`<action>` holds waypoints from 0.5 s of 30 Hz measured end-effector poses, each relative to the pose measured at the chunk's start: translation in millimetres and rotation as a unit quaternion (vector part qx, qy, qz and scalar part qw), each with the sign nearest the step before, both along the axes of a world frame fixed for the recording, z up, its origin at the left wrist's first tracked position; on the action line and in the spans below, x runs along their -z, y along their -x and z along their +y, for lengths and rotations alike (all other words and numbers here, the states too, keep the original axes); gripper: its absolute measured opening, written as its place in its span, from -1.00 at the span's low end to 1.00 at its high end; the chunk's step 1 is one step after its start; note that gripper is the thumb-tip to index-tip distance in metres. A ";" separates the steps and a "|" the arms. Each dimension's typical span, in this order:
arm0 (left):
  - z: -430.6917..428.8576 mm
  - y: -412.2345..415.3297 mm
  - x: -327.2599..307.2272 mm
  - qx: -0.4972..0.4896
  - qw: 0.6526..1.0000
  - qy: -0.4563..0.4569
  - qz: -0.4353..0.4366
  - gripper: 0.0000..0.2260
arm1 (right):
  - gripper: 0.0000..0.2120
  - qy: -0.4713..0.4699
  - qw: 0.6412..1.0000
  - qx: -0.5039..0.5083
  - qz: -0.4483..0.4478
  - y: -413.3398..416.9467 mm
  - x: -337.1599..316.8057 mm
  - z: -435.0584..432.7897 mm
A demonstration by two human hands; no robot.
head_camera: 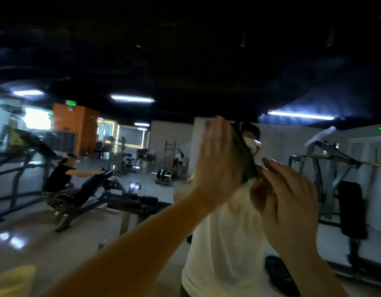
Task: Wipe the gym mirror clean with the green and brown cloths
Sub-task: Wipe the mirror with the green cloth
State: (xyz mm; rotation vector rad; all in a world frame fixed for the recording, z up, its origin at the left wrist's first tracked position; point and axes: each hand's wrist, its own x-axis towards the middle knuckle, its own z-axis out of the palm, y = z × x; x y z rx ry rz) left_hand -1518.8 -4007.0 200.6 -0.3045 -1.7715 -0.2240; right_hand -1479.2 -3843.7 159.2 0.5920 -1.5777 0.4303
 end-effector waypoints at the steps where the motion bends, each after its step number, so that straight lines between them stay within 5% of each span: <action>1: 21.1 -2.9 17.6 0.024 0.994 0.101 -0.014 -0.30 | -0.58 0.025 1.000 0.008 -0.009 -1.6 7.0 10.0; 3: 46.3 -6.3 53.6 0.019 0.944 0.329 -0.036 -0.34 | -0.57 0.058 0.998 0.025 -0.030 -3.5 22.5 29.6; 5: 37.3 -6.6 72.4 -0.020 0.896 0.437 -0.074 -0.35 | -0.57 0.048 0.997 0.029 -0.045 -5.0 37.6 46.0; 9: -27.8 -5.2 43.7 -0.017 0.983 0.167 -0.081 -0.36 | -0.54 -0.025 0.995 0.066 -0.071 -7.2 60.1 66.2; 11: -44.5 -6.1 20.5 -0.067 0.997 0.025 -0.018 -0.33 | -0.46 -0.050 0.989 0.107 -0.090 -7.5 64.8 71.4; 13: -28.9 -1.1 17.1 -0.063 0.996 -0.055 0.020 -0.34 | -0.41 -0.058 0.983 0.131 -0.116 -7.9 68.7 75.9; 15: 5.9 1.8 48.6 -0.045 0.998 -0.033 -0.005 -0.32 | -0.35 -0.056 0.981 0.138 -0.125 -8.7 79.5 80.6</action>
